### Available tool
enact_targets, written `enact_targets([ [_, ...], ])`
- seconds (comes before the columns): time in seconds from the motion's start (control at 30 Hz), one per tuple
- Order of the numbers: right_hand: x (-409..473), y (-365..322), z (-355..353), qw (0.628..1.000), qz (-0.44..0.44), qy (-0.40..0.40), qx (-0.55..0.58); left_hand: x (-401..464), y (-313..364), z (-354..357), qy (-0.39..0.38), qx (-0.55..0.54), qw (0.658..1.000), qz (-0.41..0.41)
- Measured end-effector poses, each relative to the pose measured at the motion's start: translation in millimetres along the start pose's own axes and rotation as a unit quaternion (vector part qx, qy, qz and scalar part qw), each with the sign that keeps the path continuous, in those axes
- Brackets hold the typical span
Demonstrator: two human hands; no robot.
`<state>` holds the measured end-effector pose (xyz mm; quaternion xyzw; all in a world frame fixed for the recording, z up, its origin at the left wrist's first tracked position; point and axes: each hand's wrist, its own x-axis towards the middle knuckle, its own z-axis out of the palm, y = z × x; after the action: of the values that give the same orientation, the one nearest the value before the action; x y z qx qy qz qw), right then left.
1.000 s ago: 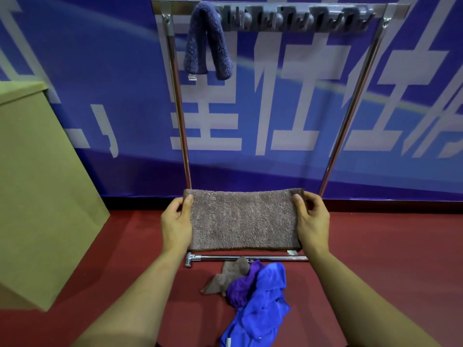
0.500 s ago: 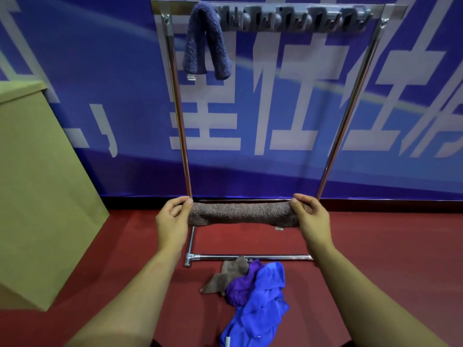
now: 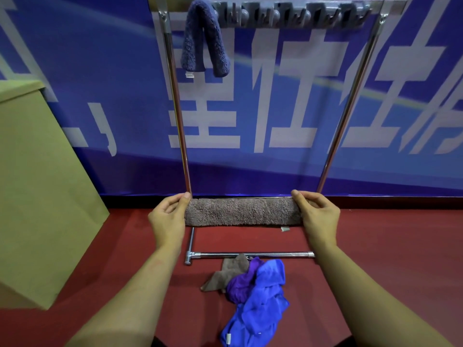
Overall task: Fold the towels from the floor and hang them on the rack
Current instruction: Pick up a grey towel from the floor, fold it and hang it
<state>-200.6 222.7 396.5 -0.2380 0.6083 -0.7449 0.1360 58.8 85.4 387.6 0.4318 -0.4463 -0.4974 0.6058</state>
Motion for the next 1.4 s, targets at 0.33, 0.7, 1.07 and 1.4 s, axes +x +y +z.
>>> enact_targets([
  [0.33, 5, 13, -3, 0.994, 0.074, -0.081, -0.020, 6, -10, -5, -0.051, 0.026, 0.998, -0.039],
  [0.7, 6, 20, 3, 0.997, 0.060, -0.016, -0.055, 7, -16, -3, -0.044, 0.056, 0.997, -0.008],
  [1.07, 12, 42, 3, 0.985, 0.158, -0.066, -0.009, 20, -34, -10, -0.073, -0.011, 0.986, -0.151],
  [1.4, 7, 35, 4, 0.986, 0.057, -0.100, -0.121, 4, -18, 0, -0.070, 0.218, 0.972, 0.052],
])
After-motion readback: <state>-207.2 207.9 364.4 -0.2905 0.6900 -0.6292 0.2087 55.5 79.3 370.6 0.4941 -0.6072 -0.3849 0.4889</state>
